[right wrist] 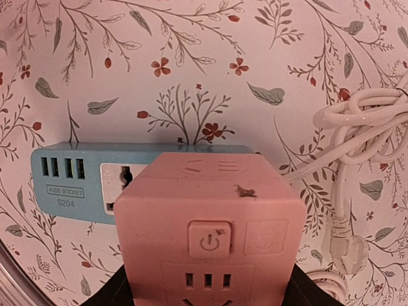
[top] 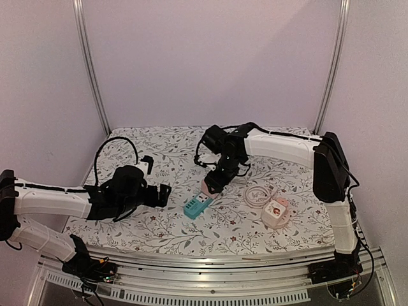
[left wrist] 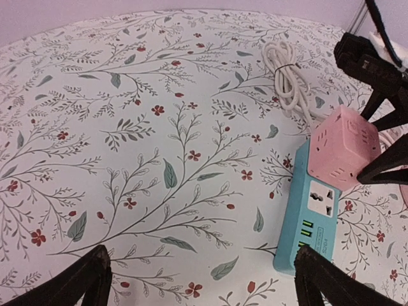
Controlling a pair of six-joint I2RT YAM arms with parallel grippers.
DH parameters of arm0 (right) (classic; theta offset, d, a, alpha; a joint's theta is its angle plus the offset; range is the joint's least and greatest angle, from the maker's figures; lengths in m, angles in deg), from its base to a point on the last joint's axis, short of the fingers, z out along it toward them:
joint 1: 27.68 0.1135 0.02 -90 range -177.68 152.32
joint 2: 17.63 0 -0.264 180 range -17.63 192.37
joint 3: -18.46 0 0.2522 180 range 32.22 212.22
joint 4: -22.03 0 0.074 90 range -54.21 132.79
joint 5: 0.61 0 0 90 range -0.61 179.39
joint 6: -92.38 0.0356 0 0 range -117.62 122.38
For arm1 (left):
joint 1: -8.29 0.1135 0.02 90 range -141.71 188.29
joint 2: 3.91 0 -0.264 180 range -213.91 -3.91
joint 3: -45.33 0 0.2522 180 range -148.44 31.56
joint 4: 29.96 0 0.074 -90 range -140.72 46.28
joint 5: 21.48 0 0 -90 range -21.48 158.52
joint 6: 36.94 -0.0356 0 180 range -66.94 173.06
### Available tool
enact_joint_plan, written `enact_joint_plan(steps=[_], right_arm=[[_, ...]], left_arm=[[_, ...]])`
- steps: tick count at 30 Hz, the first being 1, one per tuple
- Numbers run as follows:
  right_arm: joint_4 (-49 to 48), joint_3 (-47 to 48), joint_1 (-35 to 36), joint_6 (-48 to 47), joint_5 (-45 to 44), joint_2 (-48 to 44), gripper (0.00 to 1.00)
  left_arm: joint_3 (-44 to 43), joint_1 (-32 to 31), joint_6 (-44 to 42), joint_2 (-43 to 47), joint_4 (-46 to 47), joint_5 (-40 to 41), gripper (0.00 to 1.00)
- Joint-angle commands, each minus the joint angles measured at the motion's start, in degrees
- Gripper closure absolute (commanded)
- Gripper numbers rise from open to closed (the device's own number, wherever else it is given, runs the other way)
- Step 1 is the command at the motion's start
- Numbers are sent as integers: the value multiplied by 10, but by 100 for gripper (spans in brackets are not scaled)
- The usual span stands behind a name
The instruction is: Insert the plug
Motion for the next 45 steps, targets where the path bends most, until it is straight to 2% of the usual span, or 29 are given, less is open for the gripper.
enact_joint_plan(steps=[1, 7, 20, 28, 34, 37, 45], right_arm=[[84, -67, -33, -3, -98, 44, 100], [107, -58, -48, -10, -95, 35, 100], [159, 59, -56, -5, -62, 147, 100], [169, 59, -56, 7, -69, 184, 100], [142, 38, -55, 13, -63, 150, 100], [130, 30, -56, 12, -58, 117, 95], [80, 4, -54, 14, -31, 31, 64]], left_arm=[[5, 8, 1, -2, -7, -8, 1], [13, 8, 4, 6, -7, -5, 1], [20, 8, 0, -3, 2, 7, 1], [19, 9, -3, -2, -5, 3, 1], [19, 8, 0, 4, -19, 10, 1], [19, 9, 2, 13, -26, 14, 1], [15, 9, 9, 37, -59, 30, 1]])
